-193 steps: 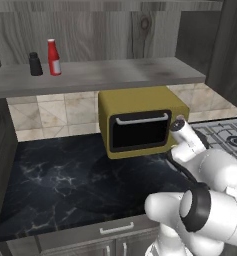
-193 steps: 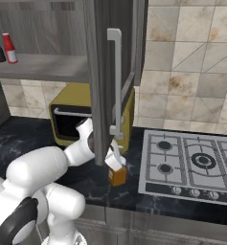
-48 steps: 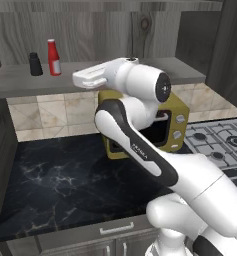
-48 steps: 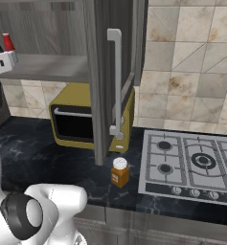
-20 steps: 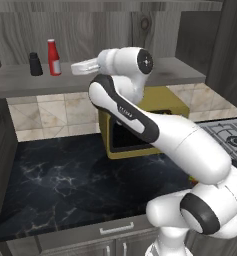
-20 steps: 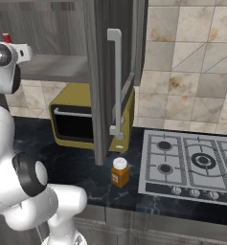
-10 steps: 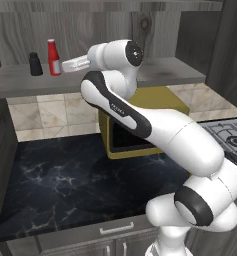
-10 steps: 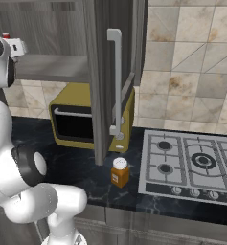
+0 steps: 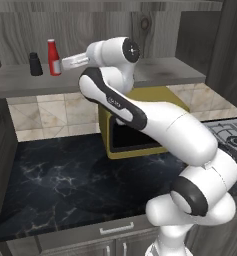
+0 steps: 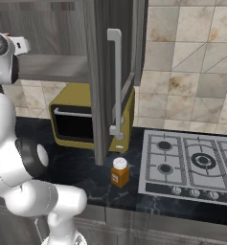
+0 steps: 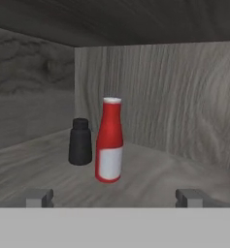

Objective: Collect the turmeric, ketchup, and shaker from the cabinet and place them next to the stove.

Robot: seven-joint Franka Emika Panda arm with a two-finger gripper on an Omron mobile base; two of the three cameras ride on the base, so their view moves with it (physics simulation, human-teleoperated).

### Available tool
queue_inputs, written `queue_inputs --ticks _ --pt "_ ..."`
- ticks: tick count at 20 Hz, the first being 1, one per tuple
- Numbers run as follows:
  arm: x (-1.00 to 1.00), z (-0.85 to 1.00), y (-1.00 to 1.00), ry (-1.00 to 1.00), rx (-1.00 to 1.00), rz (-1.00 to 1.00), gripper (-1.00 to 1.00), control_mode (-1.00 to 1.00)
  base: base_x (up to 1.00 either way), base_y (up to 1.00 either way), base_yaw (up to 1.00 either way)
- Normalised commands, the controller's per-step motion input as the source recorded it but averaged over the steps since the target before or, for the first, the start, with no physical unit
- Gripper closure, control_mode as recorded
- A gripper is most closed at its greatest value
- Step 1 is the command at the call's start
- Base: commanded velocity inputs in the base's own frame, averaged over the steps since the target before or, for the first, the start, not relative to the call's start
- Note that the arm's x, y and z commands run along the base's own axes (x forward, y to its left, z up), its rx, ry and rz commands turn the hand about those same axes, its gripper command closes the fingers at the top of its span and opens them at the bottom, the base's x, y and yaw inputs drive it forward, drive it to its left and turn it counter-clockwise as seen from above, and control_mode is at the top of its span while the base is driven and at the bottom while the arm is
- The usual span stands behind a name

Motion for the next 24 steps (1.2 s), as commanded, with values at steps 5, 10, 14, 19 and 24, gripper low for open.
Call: queue_inputs --ticks 5,10,14,19,24 --pt "0.47 0.02 0.09 0.00 0.00 0.00 -1.00 -1.00 0.00 0.00 0.00" --pt "0.38 0.00 0.29 0.00 0.00 0.00 -1.00 -1.00 0.00 0.00 0.00" --pt "0.15 0.00 0.19 0.01 0.00 0.00 -1.00 -1.00 0.00 0.00 0.00" --pt "0.02 0.00 0.02 0.00 0.00 0.00 -1.00 -1.00 0.00 0.00 0.00" --pt "0.16 0.00 0.23 0.00 0.00 0.00 -1.00 -1.00 0.00 0.00 0.00"
